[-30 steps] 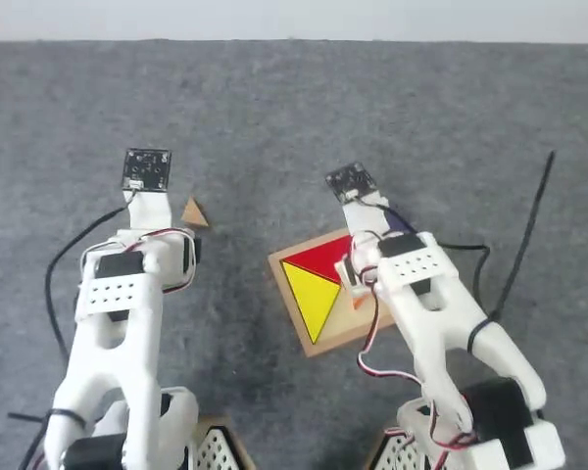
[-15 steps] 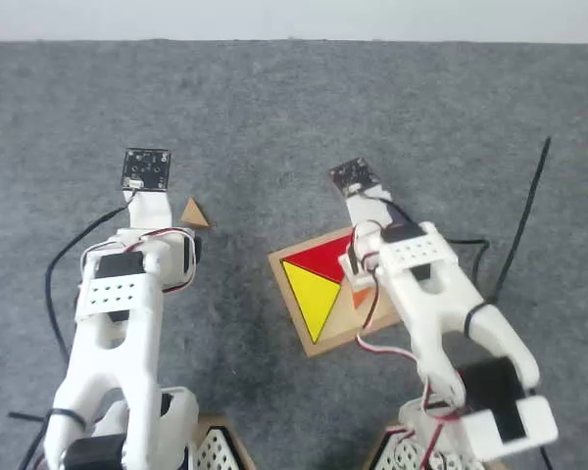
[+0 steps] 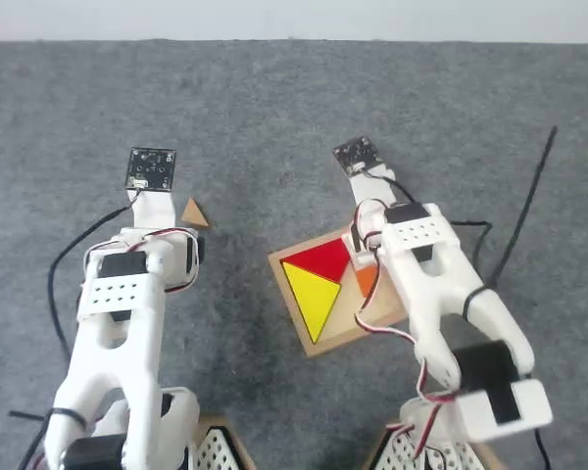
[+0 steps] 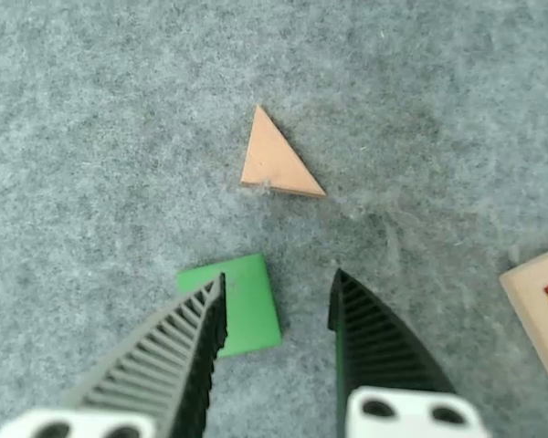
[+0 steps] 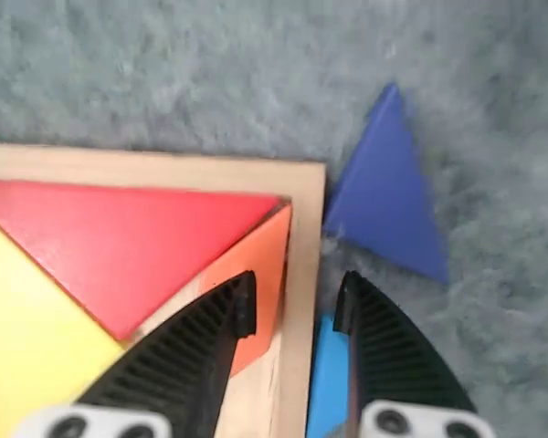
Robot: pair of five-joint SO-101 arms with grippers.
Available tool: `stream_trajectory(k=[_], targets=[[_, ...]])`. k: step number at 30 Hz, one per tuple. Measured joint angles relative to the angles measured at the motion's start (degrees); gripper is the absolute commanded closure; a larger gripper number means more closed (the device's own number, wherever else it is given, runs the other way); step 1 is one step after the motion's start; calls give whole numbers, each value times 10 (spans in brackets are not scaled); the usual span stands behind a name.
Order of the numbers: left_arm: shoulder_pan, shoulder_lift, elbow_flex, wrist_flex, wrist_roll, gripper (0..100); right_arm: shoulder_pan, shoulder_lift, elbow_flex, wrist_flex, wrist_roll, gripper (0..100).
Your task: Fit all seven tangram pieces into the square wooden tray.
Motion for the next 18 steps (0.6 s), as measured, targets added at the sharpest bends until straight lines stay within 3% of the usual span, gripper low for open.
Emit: stream_trajectory(k=[11,18], targets=[[0,-2,11,0,0,830,17,-175,100,0,-24,824],[1,-4,11,0,0,827,125,-290,148,59,-13,823]])
